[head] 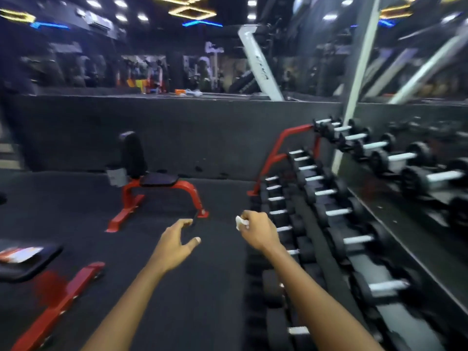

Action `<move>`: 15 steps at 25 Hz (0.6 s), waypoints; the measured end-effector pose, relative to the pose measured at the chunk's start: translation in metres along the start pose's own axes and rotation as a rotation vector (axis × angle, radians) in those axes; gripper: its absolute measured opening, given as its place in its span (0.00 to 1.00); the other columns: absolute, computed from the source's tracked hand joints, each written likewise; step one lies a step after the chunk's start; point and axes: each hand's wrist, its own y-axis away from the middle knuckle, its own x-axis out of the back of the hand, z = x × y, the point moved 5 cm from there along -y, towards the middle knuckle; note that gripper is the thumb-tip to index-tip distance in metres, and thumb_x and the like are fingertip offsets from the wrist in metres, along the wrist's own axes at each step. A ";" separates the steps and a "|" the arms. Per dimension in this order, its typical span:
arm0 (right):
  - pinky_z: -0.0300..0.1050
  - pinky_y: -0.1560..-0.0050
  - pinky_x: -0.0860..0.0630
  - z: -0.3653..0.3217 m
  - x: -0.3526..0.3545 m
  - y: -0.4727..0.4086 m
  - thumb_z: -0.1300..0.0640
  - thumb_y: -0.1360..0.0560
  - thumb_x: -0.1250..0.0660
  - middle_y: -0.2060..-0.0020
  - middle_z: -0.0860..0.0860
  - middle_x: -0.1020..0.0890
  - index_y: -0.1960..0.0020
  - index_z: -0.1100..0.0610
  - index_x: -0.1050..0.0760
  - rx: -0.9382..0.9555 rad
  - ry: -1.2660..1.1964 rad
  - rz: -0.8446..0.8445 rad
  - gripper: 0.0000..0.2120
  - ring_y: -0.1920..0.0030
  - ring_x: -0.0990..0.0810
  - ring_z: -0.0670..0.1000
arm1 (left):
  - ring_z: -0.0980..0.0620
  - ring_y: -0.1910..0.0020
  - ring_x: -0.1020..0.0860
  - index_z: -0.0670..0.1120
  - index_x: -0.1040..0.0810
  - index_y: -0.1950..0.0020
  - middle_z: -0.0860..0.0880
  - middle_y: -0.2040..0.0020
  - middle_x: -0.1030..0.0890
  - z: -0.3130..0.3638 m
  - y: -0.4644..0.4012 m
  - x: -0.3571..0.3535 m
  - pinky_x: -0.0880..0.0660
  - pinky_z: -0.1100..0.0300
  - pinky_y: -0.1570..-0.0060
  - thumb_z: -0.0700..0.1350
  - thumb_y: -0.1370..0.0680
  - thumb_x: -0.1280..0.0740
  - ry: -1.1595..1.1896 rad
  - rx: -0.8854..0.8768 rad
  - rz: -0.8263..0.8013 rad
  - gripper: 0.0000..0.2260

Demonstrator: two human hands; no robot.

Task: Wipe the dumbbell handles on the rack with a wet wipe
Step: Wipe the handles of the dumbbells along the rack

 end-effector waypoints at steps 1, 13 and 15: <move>0.47 0.60 0.28 0.015 0.005 -0.014 0.47 0.23 0.41 0.58 0.57 0.19 0.58 0.56 0.27 -0.032 0.009 0.013 0.13 0.55 0.21 0.61 | 0.47 0.36 0.28 0.46 0.29 0.33 0.49 0.35 0.26 0.007 -0.021 -0.013 0.33 0.56 0.38 0.46 0.25 0.30 0.018 -0.019 -0.019 0.22; 0.45 0.61 0.33 0.189 0.075 -0.073 0.50 0.23 0.42 0.56 0.58 0.20 0.59 0.56 0.27 -0.509 0.098 0.263 0.12 0.54 0.22 0.61 | 0.47 0.37 0.27 0.44 0.27 0.35 0.48 0.35 0.25 0.102 -0.191 -0.226 0.33 0.57 0.40 0.42 0.26 0.29 0.209 -0.344 -0.420 0.20; 0.45 0.62 0.34 0.217 0.079 -0.082 0.52 0.23 0.41 0.57 0.59 0.20 0.61 0.56 0.29 -0.584 0.114 0.290 0.11 0.54 0.22 0.62 | 0.46 0.39 0.26 0.43 0.26 0.36 0.48 0.36 0.24 0.116 -0.209 -0.263 0.33 0.60 0.42 0.41 0.26 0.29 0.236 -0.388 -0.505 0.19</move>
